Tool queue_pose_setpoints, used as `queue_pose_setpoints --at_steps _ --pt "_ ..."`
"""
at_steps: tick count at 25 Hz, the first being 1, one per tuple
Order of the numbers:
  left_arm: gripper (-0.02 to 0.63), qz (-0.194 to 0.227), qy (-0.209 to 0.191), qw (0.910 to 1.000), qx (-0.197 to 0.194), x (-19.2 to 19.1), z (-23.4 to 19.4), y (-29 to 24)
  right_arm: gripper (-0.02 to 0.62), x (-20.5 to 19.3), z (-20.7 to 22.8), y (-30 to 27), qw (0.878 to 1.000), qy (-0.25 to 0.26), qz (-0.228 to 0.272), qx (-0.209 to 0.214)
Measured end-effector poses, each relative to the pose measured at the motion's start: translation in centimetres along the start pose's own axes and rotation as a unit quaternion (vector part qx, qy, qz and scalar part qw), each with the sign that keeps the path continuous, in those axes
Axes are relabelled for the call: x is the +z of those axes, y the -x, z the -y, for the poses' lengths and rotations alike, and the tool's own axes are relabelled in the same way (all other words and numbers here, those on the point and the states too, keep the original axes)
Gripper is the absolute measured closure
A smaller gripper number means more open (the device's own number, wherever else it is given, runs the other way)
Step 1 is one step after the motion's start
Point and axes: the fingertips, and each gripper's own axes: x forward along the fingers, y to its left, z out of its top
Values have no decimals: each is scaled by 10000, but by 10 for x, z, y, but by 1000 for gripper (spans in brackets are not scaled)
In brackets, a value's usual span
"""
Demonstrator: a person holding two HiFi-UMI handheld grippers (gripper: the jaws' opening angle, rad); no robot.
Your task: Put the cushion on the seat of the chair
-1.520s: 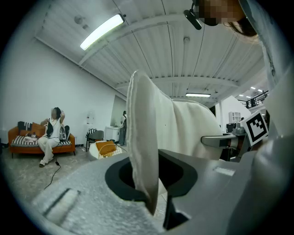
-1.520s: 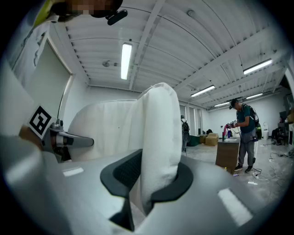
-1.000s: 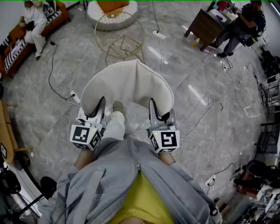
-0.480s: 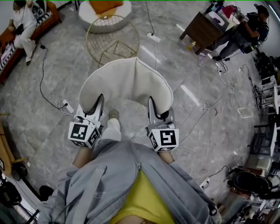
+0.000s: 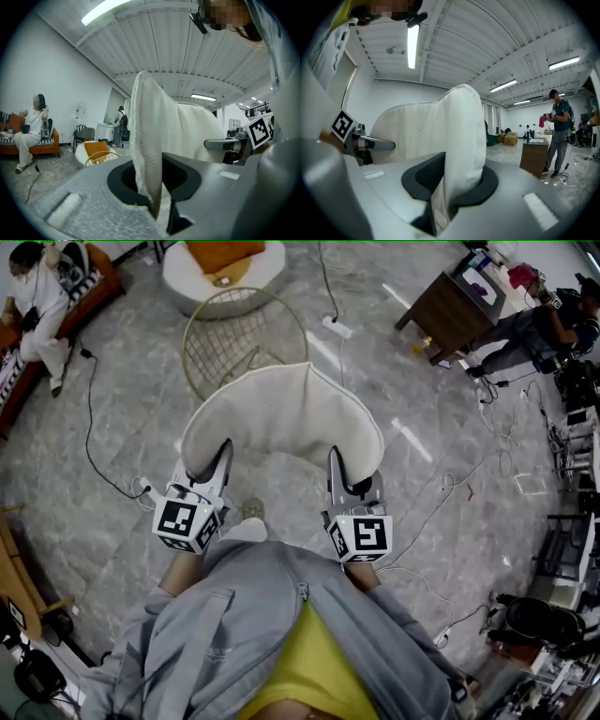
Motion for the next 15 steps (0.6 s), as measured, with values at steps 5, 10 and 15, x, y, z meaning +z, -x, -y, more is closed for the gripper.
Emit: queue_pose_setpoints --at_steps 5,10,15 --pt "548 -66 51 10000 -46 4 -42 -48 523 1 12 -62 10000 13 -65 -35" --pt "548 -112 99 9999 -71 7 -68 -70 523 0 12 -97 9999 -3 -146 -56" --pt "548 -91 220 9997 12 5 -85 -81 523 2 14 -120 9998 62 -207 36"
